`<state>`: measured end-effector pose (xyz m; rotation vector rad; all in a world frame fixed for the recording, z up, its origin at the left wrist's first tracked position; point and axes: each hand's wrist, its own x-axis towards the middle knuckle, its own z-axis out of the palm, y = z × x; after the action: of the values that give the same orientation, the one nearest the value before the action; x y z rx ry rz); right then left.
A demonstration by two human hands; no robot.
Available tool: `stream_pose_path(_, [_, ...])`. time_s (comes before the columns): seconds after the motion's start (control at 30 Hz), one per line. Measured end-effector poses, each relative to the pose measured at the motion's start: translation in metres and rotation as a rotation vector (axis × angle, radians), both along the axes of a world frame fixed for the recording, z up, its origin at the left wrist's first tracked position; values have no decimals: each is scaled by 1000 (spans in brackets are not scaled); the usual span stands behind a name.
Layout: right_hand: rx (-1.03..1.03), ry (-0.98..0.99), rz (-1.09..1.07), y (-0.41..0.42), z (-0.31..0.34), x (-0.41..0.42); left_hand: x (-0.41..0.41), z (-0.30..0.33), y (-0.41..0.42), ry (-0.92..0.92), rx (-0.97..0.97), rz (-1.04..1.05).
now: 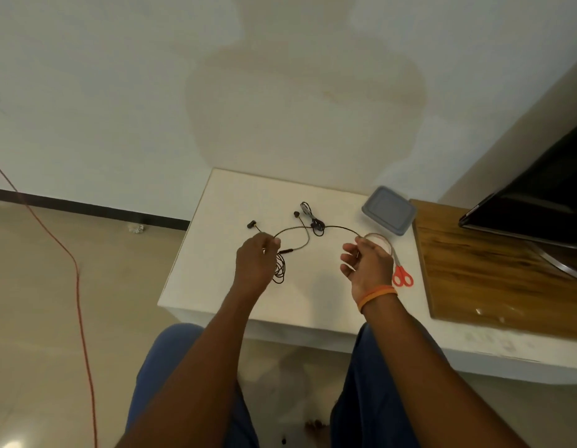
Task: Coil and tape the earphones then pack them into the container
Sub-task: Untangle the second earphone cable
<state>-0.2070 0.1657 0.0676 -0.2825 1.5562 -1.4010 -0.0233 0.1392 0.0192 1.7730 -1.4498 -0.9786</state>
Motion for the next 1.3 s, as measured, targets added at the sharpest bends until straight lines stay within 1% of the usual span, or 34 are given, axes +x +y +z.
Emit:
stream_pose_path(0.07, [32,85,70,9,-3,7,-1,17,10,156,-36,4])
stream_pose_path(0.1, [24,172,120,11,-2,11,-3,24,15,205,-56,4])
stream_pose_path(0.13, [-7,283,177,13,-1,16,-4,27,19,238,-72,-9])
stream_pose_path(0.2, [-105,499,328,16,7,23,-9,35,27,249,-115,-82])
stream_pose_path(0.23, [-153,555,414,19,11,26,-12,40,30,237,-147,-137])
stream_pose_path(0.27, [-185,561,491,21,14,27,-15,45,33,227,-184,-195])
stream_pose_path(0.3, [-195,516,547,25,16,26,-18,49,35,209,-217,-251])
stream_pose_path(0.37, [-171,323,587,29,17,26,-20,48,36,179,-244,-322])
stream_pose_path(0.4, [-161,245,579,30,17,24,-22,47,35,151,-253,-344])
stream_pose_path(0.43, [-161,222,563,30,16,22,-24,45,33,113,-263,-364])
stream_pose_path(0.47, [-173,254,547,27,15,21,-25,44,30,78,-280,-385])
stream_pose_path(0.53, [-231,389,528,21,11,21,-26,42,23,16,-319,-424])
stream_pose_path(0.6, [-266,461,507,13,5,21,-26,37,18,-46,-329,-447])
stream_pose_path(0.67, [-238,494,447,2,-2,19,-23,29,13,-107,-276,-462])
stream_pose_path(0.7, [-212,485,400,-3,-4,16,-19,23,12,-114,-217,-457])
stream_pose_path(0.8, [-148,324,165,-26,-12,-3,-5,8,0,-72,-48,-403])
stream_pose_path(0.9, [-110,151,-79,-45,-16,-21,6,-3,-14,-173,-35,-367])
stream_pose_path(1.0, [-132,55,-154,-56,-16,-25,7,-12,-24,-244,-36,-375])
stream_pose_path(1.1, [-170,-7,-181,-66,-15,-22,3,-17,-29,-194,-14,-366])
stream_pose_path(1.17, [-184,15,-178,-71,-17,-21,3,-17,-32,-110,12,-300])
stream_pose_path(1.2, [-174,91,-137,-72,-18,-19,3,-16,-32,-27,43,-252])
stream_pose_path(1.23, [-150,218,-54,-73,-21,-17,3,-14,-33,80,87,-208])
stream_pose_path(1.3, [-107,503,219,-70,-26,-8,1,-11,-36,302,152,-176])
